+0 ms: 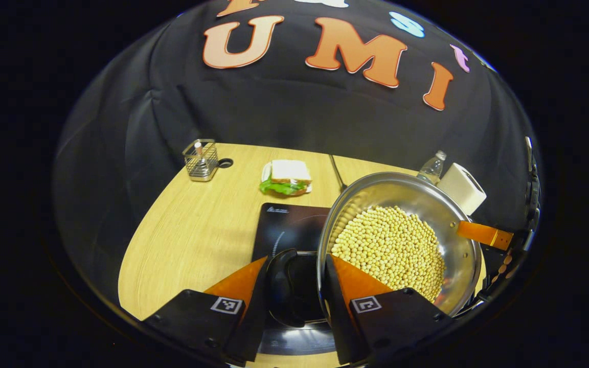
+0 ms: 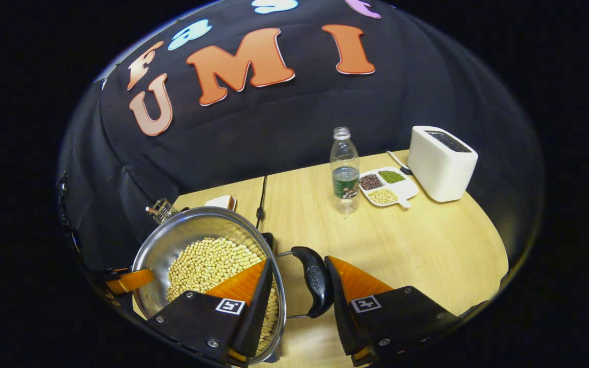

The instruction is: First push the handle of the pot to place it horizontally, then grasp the pot with both hands and set it on the induction cooktop.

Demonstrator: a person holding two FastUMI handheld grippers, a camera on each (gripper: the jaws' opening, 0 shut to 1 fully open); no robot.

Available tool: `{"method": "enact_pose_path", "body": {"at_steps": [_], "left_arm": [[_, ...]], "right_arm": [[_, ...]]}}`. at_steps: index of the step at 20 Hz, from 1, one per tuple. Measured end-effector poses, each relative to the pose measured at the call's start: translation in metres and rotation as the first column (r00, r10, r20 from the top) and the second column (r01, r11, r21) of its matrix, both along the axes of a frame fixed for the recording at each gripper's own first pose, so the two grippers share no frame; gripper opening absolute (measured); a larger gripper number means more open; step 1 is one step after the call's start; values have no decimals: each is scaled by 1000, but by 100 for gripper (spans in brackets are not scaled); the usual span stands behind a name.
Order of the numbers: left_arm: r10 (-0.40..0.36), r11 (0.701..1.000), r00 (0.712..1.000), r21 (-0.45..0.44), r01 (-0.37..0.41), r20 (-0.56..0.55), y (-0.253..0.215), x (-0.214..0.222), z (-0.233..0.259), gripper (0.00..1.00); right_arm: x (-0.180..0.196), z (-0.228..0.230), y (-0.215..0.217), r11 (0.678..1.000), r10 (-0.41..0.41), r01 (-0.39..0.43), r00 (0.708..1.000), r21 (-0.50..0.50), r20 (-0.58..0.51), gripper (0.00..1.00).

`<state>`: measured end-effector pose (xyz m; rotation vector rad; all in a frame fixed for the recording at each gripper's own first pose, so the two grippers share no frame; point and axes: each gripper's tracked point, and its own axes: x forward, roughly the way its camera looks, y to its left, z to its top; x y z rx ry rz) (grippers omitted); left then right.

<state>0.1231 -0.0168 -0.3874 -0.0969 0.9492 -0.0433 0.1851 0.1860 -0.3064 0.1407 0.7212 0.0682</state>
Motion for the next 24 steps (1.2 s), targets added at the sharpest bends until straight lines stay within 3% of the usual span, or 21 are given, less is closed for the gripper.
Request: {"method": "enact_pose_path", "body": {"at_steps": [1, 4, 17, 21, 24], "left_arm": [[6, 1000, 1000, 7, -6, -13, 8, 0, -6, 60], [16, 1000, 999, 20, -15, -41, 27, 0, -20, 60], [21, 1000, 996, 2, -21, -88, 18, 4, -17, 61], [27, 1000, 999, -5, -27, -48, 18, 8, -10, 71], [42, 999, 999, 8, -42, -10, 17, 8, 11, 95]], "right_arm": [[0, -5, 7, 1000, 6, -6, 1000, -3, -9, 61], [-1, -24, 21, 1000, 15, -15, 999, 1, -41, 61], [4, -53, 36, 1000, 13, -14, 995, -7, -95, 61], [8, -37, 34, 998, 54, -53, 997, 30, -51, 69], [9, -4, 17, 998, 66, -66, 997, 6, 27, 84]]}}
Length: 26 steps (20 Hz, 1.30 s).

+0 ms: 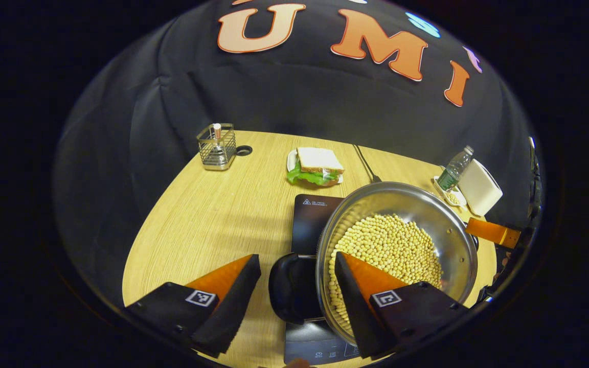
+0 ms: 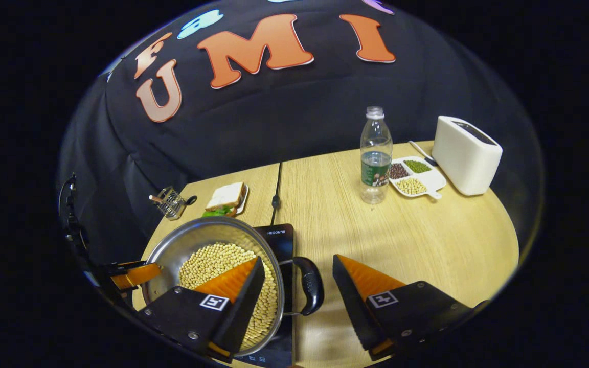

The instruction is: First push the handle of the pot to place it horizontally, then grasp the pot with both hands and set it on the induction cooktop.

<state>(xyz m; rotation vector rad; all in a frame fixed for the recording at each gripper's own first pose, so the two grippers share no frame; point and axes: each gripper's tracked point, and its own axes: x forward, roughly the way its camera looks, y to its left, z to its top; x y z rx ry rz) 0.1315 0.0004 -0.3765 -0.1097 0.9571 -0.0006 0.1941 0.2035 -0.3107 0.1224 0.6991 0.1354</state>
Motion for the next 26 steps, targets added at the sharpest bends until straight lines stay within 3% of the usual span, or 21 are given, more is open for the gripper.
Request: {"method": "enact_pose_path", "body": {"at_steps": [1, 3, 6, 9, 12, 17, 20, 23, 26], "left_arm": [[8, 1000, 1000, -6, -8, 29, -4, 3, 12, 100], [17, 1000, 992, 19, -20, 129, -5, 13, 44, 99], [1, 999, 955, 36, -12, 295, -14, 25, 116, 98], [-2, 1000, 897, 20, -7, 442, -26, 27, 187, 98], [-2, 999, 821, 37, -24, 571, -24, 23, 265, 98], [62, 998, 700, -24, -63, 711, -19, 0, 362, 99], [73, 993, 631, 4, -120, 772, 1, -26, 402, 99], [62, 995, 585, 0, -104, 809, -9, -41, 425, 98], [48, 997, 572, 0, -83, 819, -15, -51, 419, 99]], "right_arm": [[-1, 15, -8, 1000, 4, -4, 999, -14, 40, 92], [-2, 51, -25, 999, 4, 1, 992, -43, 125, 95], [-8, 112, -48, 997, 3, 18, 967, -80, 255, 95], [-22, 166, -67, 995, 5, 30, 935, -94, 355, 95], [-44, 212, -81, 994, 19, 32, 897, -107, 441, 95], [-90, 281, -104, 990, 55, 28, 825, -137, 563, 95], [-111, 310, -114, 986, 68, 43, 781, -162, 621, 95], [-127, 324, -120, 987, 70, 43, 762, -157, 644, 95], [-135, 324, -123, 988, 75, 29, 766, -152, 638, 95]]}}
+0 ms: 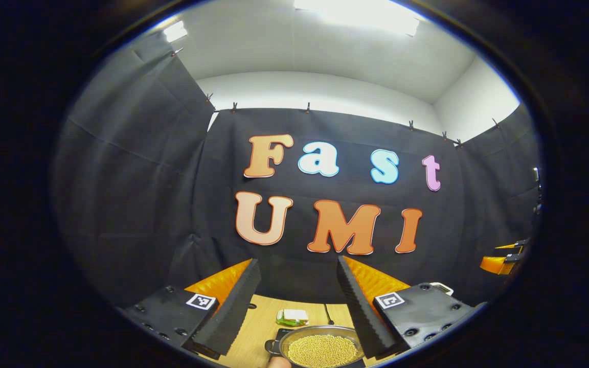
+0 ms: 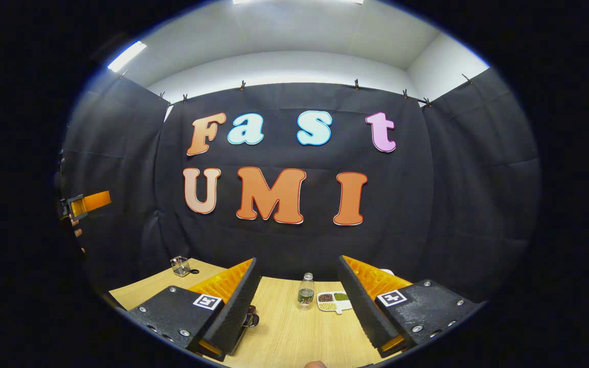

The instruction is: First push the handle of the pot to place it horizontally, then grasp the pot with both hands and set it on the induction cooktop.

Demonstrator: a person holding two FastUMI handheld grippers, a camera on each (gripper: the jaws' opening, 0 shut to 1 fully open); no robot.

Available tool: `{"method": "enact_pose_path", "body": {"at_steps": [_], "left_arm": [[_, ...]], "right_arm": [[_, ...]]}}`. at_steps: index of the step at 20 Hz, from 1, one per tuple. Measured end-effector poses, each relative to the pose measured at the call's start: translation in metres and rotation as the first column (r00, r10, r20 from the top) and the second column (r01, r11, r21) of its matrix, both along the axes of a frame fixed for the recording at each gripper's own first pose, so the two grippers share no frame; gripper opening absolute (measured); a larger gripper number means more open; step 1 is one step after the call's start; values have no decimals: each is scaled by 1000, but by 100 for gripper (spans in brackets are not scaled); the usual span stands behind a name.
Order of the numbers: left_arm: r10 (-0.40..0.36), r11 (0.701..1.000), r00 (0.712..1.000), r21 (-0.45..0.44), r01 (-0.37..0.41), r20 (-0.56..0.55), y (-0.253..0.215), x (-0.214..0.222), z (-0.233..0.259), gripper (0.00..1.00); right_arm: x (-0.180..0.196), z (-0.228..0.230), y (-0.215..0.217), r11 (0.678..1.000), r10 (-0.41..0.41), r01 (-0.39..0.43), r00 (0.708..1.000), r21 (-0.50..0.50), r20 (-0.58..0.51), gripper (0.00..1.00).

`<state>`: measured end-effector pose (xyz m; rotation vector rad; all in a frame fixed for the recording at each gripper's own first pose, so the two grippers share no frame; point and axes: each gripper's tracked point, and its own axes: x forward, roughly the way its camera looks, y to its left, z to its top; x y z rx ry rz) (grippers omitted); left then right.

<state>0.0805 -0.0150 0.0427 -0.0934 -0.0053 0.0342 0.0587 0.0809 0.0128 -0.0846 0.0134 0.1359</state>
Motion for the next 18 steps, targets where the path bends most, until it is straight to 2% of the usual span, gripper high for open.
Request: {"method": "enact_pose_path", "body": {"at_steps": [5, 7, 8, 9, 13, 14, 16, 17, 18], "left_arm": [[-39, 999, 999, 11, 39, 4, -16, -4, -4, 99], [-84, 996, 996, -2, 84, -8, -31, -9, -8, 98], [-96, 995, 995, -5, 96, -14, -33, -10, -9, 99], [-96, 995, 995, -2, 96, -13, -32, -11, -8, 97], [-60, 998, 998, -4, 60, -25, -20, -10, -12, 96], [-59, 998, 997, -17, 58, -39, -19, -12, -15, 99], [-129, 983, 990, -136, 119, -61, -30, -18, -21, 99], [-123, 980, 991, -166, 112, -58, -24, -20, -18, 98], [-83, 985, 996, -153, 75, -46, -6, -19, -14, 99]], "right_arm": [[-5, 0, -12, 1000, -13, 13, 1000, 6, 5, 95], [-7, 0, -15, 1000, -12, 12, 1000, 10, 7, 95], [-7, 0, -16, 1000, -13, 13, 1000, 10, 6, 100], [-7, 0, -17, 1000, -16, 16, 1000, 10, 7, 95], [-10, 2, -22, 1000, -24, 24, 1000, 16, 11, 95], [-11, 2, -23, 1000, -24, 24, 1000, 20, 12, 95], [-13, 4, -26, 999, -27, 27, 1000, 21, 13, 95], [-13, 4, -26, 999, -29, 28, 999, 21, 14, 95], [-14, 4, -27, 999, -29, 29, 999, 20, 14, 95]]}}
